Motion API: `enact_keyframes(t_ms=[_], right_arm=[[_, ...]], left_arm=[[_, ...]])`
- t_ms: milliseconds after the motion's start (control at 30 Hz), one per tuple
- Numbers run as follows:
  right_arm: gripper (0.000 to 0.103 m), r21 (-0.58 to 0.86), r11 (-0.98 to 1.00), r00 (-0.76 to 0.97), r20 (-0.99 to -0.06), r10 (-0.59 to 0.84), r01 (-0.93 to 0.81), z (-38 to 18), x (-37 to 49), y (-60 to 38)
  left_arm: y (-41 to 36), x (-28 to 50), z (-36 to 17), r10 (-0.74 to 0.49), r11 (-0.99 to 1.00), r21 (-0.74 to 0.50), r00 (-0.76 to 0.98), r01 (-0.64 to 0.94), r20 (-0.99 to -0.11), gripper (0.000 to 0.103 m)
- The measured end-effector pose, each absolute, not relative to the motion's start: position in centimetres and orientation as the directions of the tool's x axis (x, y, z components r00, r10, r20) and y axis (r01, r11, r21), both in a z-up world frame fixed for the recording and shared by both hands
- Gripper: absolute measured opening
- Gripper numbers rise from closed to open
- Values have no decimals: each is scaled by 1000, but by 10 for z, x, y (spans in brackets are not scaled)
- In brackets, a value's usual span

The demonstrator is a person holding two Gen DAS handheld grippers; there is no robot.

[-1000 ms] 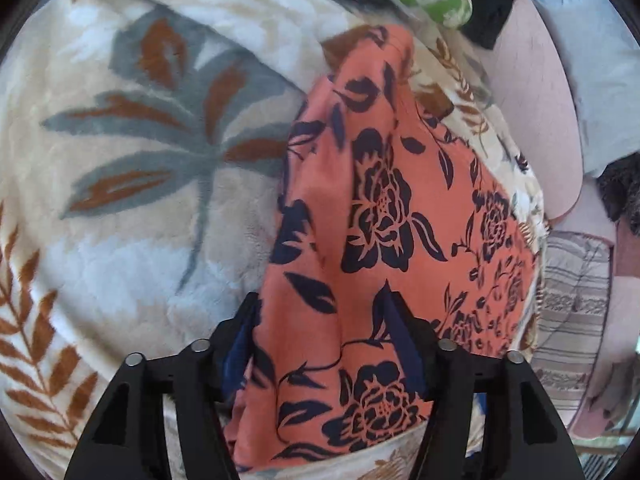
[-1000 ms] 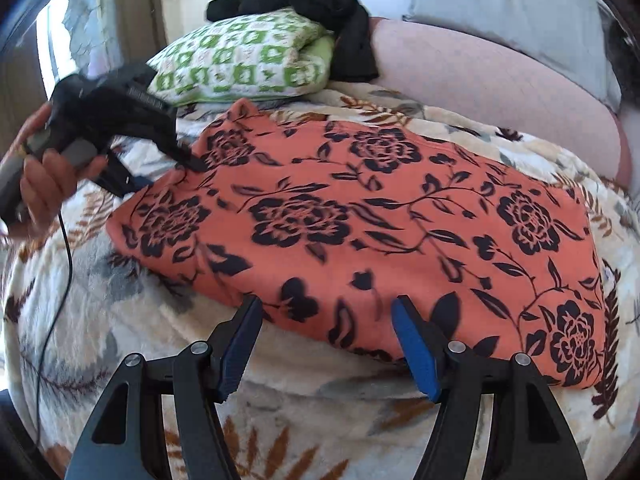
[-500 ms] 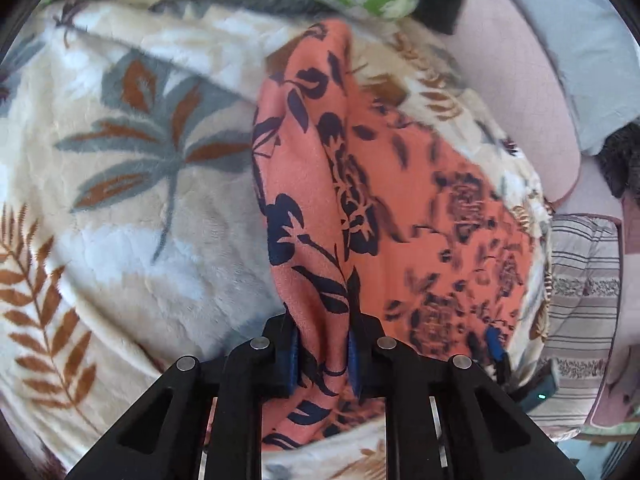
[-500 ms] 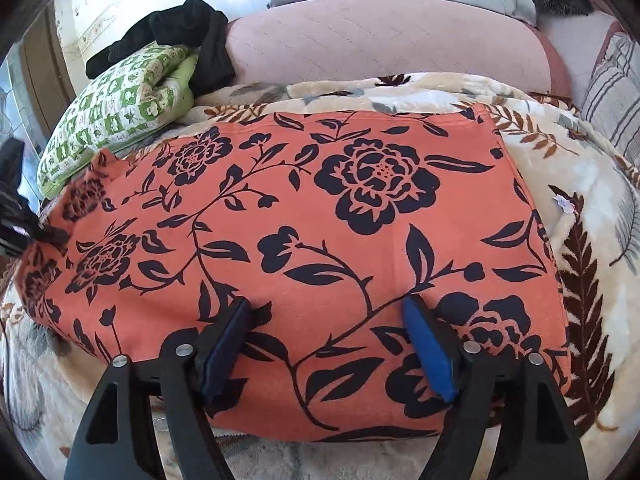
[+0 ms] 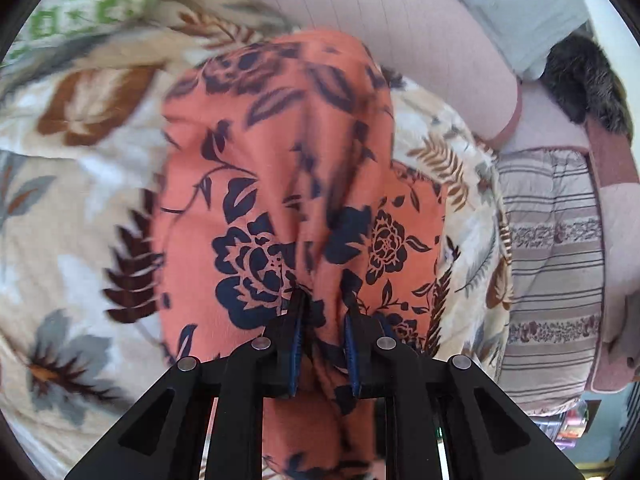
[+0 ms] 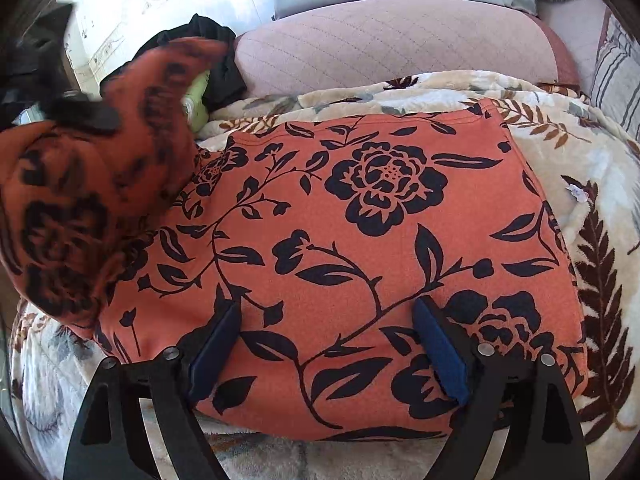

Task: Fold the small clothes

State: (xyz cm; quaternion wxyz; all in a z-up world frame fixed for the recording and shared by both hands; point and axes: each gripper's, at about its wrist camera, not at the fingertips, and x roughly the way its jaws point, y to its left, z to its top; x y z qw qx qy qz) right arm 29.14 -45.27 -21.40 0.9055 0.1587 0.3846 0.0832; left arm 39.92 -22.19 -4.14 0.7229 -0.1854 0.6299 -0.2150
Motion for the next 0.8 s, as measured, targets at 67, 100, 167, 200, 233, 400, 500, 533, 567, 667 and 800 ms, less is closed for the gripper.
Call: enact_keyframes(t_ms=[67,100,167,200,233,400,500,533,567,667,800], right_arm=[[90,370,929,694,-661,287,-32,-214,290,-455],[90,377,926,695,-657,292,-33,-214,290,-456],[90,390,920,697,-651,302,-35,-215,290,-458],[90,395,918,697,-648,307,-36,-215,290,-459],[90,400,916,697,-646,311,-38,-215,290,-459],[93,446,894,696,-626,351,-50,-213,289,-465],[92,541,840,676,-598,429,-55,-209,281,-479],[92,564,824,672,-591,447,-52,-208,277,-484],[92,608,792,674,-564,478,-52,-206,267,-490],[93,732,675,686,-445,576,-93,-199,248,-501],[94,819,558,680,-332,653,-137,-196,248,-497]], left_arm=[[-244,414,-68,-497,867,-494,79,55,-864,17],[-251,421,-85,-478,878,-478,48,25,-877,17],[-252,427,-106,-484,874,-484,6,-51,-875,17],[-250,430,-110,-502,863,-500,2,-74,-865,19],[-249,431,-108,-515,855,-513,0,-79,-857,20],[-232,432,-70,-538,841,-539,23,-40,-842,40],[-225,432,-35,-470,882,-471,100,16,-877,56],[-225,432,-27,-450,893,-450,110,34,-886,59],[-226,433,-21,-440,898,-438,110,48,-891,60],[-240,431,-17,-403,914,-396,84,88,-911,62],[-278,433,-22,-300,948,-290,64,131,-952,60]])
